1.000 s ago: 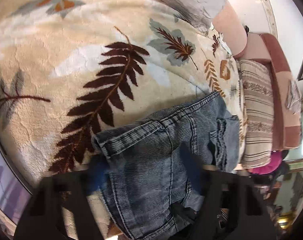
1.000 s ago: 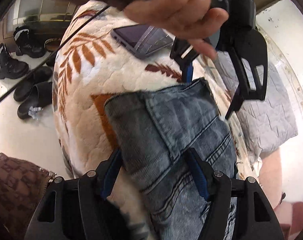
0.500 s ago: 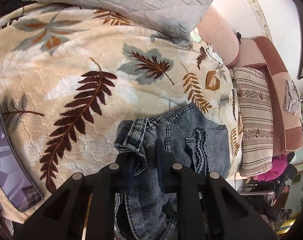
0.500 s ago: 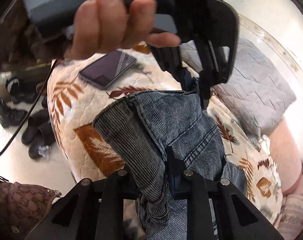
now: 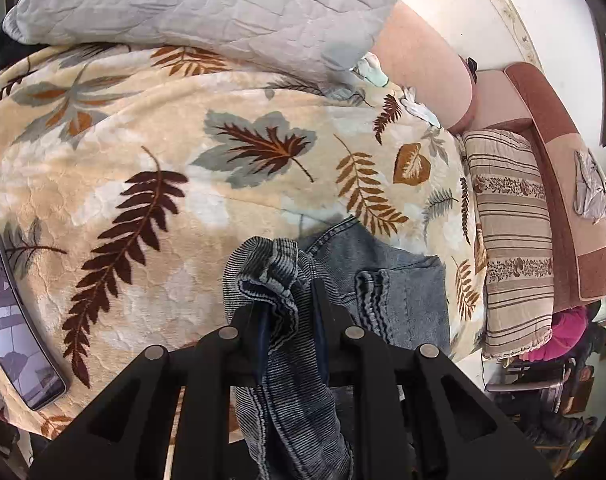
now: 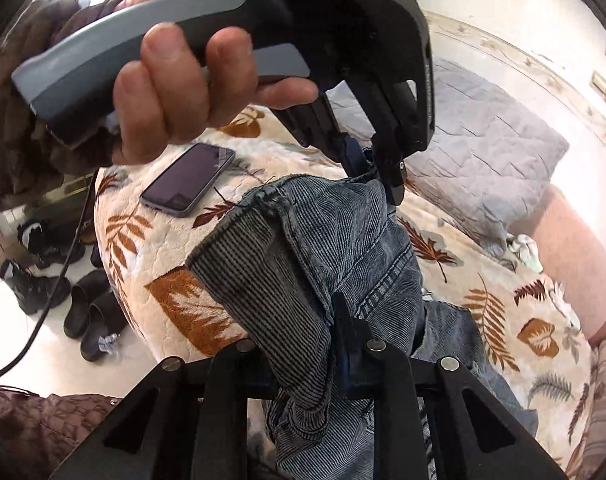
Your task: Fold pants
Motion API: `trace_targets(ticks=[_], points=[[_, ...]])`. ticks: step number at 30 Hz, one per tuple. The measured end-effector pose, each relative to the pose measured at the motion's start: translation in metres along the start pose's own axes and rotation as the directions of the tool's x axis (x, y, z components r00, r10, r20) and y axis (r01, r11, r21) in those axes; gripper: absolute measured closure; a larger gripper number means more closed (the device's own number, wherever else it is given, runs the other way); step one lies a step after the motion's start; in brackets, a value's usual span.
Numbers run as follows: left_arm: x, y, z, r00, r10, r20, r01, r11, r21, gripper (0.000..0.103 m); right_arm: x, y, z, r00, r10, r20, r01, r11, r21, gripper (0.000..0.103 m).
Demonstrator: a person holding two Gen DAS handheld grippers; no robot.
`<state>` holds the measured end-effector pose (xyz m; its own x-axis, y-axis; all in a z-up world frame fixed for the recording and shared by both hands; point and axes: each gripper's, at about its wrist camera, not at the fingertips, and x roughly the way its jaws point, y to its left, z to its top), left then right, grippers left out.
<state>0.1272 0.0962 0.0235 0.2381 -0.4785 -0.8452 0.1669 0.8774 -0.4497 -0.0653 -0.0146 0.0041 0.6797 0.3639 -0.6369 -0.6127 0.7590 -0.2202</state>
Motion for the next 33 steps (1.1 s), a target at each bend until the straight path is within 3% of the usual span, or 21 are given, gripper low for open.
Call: trace_targets(ticks=[15,25,29,32,33], points=[[0.021,-0.067,0.011,0.999,0.029,-0.016,-0.028,0.996,0.086,0.087,-0.023,-0.046,-0.023,1.000,0.006,0.024,-0.010,0.990,0.140,0.083],[0.083,-0.136,0.022,0.995,0.034,-0.091,-0.018,0.985,0.173,0.087,-0.030,-0.099,-0.058,1.000,0.006,-0.011,-0.003,0.951,0.308,0.083],[0.119,-0.158,0.017,0.989,0.006,-0.146,0.020,0.983,0.182,0.087,-0.028,-0.133,-0.089,0.997,0.059,-0.042,-0.033,0.886,0.463,0.079],[0.160,-0.174,0.007,0.978,0.015,-0.210,0.026,0.982,0.189,0.087,-0.020,-0.161,-0.123,0.990,0.124,-0.073,-0.056,0.800,0.597,0.072],[0.173,-0.177,0.003,0.972,0.031,-0.234,0.014,0.982,0.187,0.087,-0.016,-0.171,-0.138,0.984,0.159,-0.076,-0.072,0.754,0.653,0.068]])
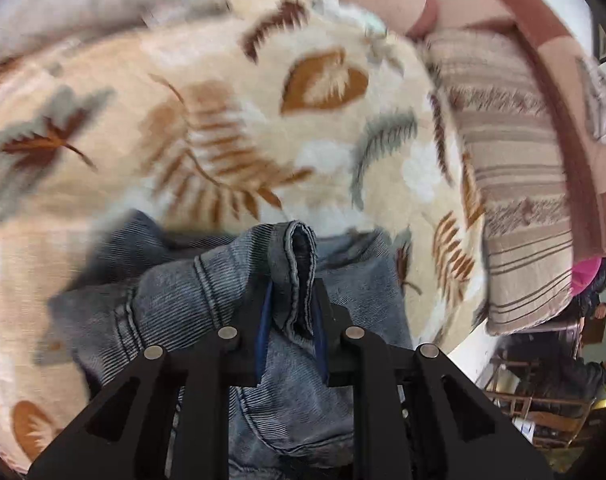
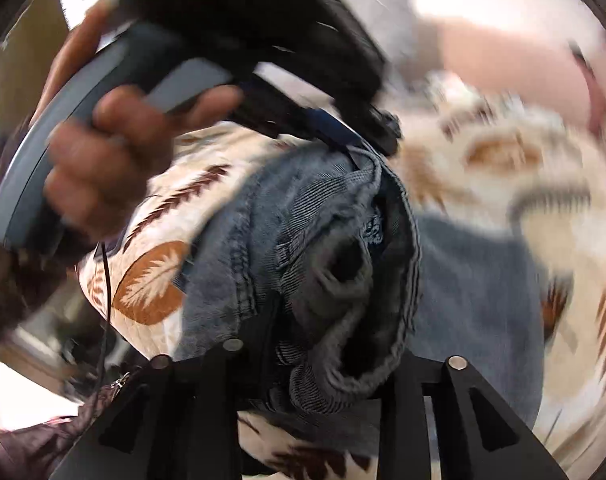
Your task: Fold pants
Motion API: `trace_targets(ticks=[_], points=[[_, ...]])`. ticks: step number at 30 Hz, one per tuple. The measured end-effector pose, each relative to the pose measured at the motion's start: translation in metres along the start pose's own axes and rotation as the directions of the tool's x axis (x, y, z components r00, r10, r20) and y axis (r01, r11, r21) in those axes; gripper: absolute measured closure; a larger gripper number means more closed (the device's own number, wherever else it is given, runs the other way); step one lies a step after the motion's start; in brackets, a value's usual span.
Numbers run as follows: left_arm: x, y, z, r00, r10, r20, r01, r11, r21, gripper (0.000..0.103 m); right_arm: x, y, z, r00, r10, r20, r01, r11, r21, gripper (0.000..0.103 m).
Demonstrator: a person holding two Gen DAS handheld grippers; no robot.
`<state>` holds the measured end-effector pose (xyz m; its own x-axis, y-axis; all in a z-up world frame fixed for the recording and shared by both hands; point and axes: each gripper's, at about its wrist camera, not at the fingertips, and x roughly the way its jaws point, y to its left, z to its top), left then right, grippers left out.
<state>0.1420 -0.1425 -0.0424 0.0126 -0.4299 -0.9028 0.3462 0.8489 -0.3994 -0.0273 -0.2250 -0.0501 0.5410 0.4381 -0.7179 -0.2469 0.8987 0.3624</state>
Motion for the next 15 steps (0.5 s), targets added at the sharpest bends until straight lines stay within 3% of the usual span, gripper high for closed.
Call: trace_targets(ticks=[2,4,9,13,15], points=[[0.024,-0.006,0.001,0.999,0.033,-0.043,-0.033,0.999,-0.009,0.087,0.003,-0.023,-0.005,0.998,0.059,-0.028,-0.056,0.993,0.102,0.064],[0.029,-0.012,-0.001,0.998,0.062,-0.031,-0.062,0.998,-0.003,0.087,0.000,-0.047,-0.012,0.989,0.146,-0.030,-0.136,0.965,0.223,0.057],[0.001,-0.024,-0.011,0.989,0.121,0.081,-0.121,0.993,0.005,0.085,-0.016,-0.062,-0.020,0.975,0.220,-0.009,-0.211,0.944,0.254,0.052],[-0.036,-0.042,-0.027,0.955,0.184,0.232,-0.201,0.978,0.052,0.057,-0.027,-0.066,-0.027,0.975,0.220,-0.008,-0.211,0.945,0.250,0.051],[-0.052,-0.048,-0.033,0.936,0.194,0.295,-0.224,0.972,0.071,0.052,-0.033,-0.073,-0.031,0.976,0.216,0.002,-0.209,0.940,0.269,0.050]])
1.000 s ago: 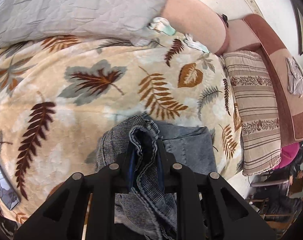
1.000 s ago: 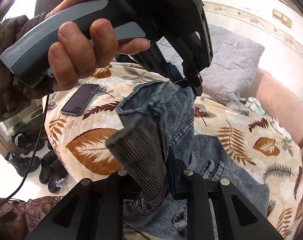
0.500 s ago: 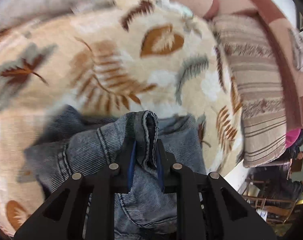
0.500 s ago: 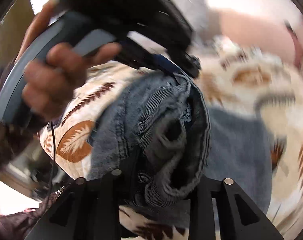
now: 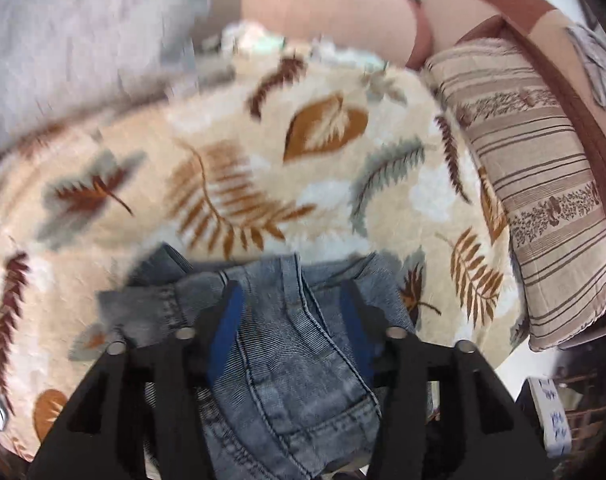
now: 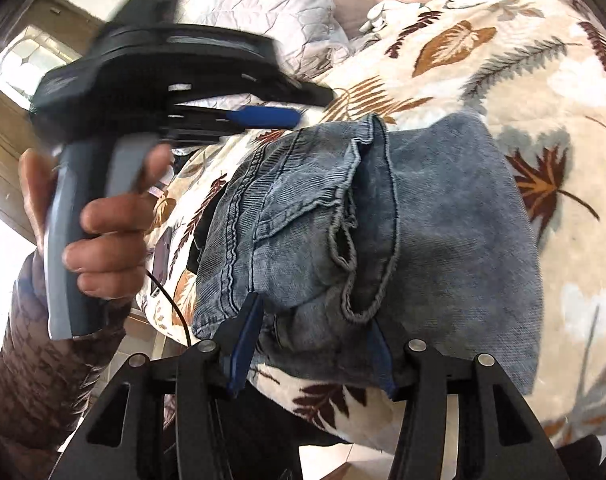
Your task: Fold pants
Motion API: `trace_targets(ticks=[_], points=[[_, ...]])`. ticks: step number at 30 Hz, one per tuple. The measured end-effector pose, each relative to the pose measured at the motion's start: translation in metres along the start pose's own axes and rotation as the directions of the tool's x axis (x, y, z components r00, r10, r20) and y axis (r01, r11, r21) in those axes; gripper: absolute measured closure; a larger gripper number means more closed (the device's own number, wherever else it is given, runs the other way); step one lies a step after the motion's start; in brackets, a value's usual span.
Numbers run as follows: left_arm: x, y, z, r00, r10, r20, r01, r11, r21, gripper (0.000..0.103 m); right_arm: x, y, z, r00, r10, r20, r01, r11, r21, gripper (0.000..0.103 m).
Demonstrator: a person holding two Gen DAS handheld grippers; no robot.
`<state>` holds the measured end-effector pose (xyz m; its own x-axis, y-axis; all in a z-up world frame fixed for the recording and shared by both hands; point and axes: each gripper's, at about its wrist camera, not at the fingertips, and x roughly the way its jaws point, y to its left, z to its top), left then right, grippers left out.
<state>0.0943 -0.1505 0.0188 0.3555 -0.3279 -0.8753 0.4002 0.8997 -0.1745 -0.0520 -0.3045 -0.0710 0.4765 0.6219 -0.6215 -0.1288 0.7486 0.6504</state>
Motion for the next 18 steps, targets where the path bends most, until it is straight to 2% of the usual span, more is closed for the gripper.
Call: trace_targets(ticks=[5,10,14,16,18], points=[[-0.026,-0.004,0.001,0.994,0.067,0.081,-0.073,0.995,0.070,0.047,-0.015,-0.008,0.006,0.999,-0.015,0.046,0.013,0.999,0.033,0.040],[-0.035,0.007,0.001,0.989,0.110,0.100,-0.122,0.985,0.123,0.047,-0.020,-0.011,0.014,0.997,-0.033,0.068,0.029,0.998,0.060,0.038],[-0.033,0.035,0.013,0.995,0.086,0.055,-0.092,0.987,0.129,0.045,-0.023,-0.012,0.020,0.995,-0.051,0.081,0.045,0.996,0.073,0.034],[-0.024,0.052,0.024,0.999,0.032,-0.022,-0.028,0.991,0.134,0.040,-0.024,-0.013,0.019,0.995,-0.055,0.086,0.048,0.995,0.085,0.030],[-0.009,0.059,0.028,0.995,0.000,-0.101,0.016,0.988,0.154,0.039,-0.018,-0.016,0.021,0.996,-0.042,0.079,0.035,0.995,0.098,0.029]])
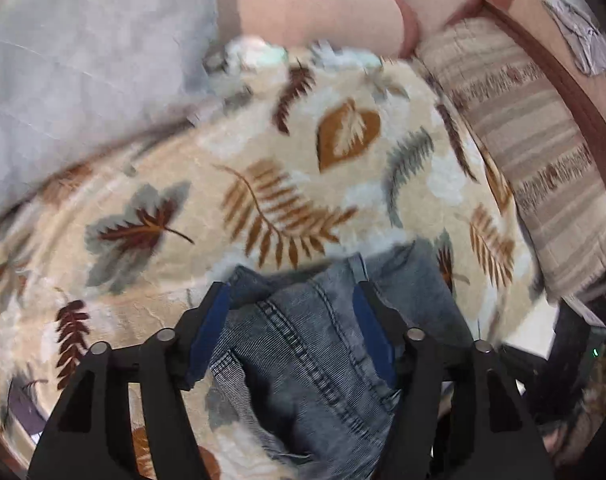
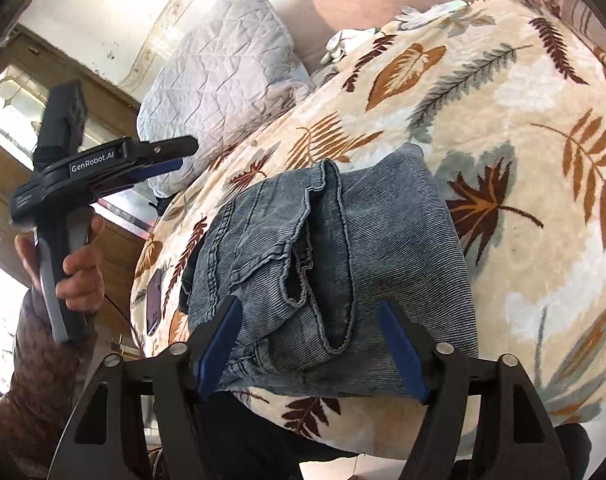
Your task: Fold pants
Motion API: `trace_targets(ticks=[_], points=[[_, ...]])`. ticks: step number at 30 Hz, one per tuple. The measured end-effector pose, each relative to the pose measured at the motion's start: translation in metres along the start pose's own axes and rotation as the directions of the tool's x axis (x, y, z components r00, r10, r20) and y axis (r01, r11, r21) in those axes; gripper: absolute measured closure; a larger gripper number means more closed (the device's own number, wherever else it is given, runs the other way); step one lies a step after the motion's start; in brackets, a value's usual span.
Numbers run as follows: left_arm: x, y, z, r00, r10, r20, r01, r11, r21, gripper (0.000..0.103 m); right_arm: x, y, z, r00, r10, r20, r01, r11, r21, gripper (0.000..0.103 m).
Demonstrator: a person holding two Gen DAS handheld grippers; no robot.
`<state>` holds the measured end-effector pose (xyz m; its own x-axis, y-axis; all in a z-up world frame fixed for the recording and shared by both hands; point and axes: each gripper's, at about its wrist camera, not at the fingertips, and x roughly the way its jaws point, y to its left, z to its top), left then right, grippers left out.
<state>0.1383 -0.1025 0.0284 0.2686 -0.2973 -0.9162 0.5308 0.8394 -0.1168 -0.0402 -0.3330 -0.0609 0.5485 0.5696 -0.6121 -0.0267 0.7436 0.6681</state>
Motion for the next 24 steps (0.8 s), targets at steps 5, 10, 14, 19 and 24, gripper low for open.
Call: trace_targets(ticks=[5,10,14,19,24], points=[[0.046,-0.004,0.003,0.988,-0.056,-0.143,0.069,0.994,0.089,0.039,0.021,-0.003,0.002,0.998,0.041,-0.041,-0.040,0.999,0.024,0.029],[0.083,-0.009,0.000,0.957,-0.122,-0.265,0.158,0.980,0.121,0.036,0.047,-0.002,-0.004,0.988,0.092,-0.127,-0.092,0.996,0.009,0.025],[0.085,-0.024,-0.016,0.964,-0.105,-0.243,0.165,0.957,0.239,0.032,0.050,-0.004,-0.005,0.988,0.105,-0.114,-0.107,0.994,-0.007,0.031],[0.052,-0.020,-0.019,0.974,-0.172,-0.150,0.199,0.962,0.186,0.071,0.047,-0.004,-0.004,0.984,0.124,-0.126,-0.125,0.992,-0.005,0.093],[0.009,-0.067,-0.007,0.947,-0.316,-0.053,0.319,0.922,0.219,0.098,-0.006,-0.001,0.003,0.976,0.218,-0.026,-0.218,0.976,-0.001,0.094]])
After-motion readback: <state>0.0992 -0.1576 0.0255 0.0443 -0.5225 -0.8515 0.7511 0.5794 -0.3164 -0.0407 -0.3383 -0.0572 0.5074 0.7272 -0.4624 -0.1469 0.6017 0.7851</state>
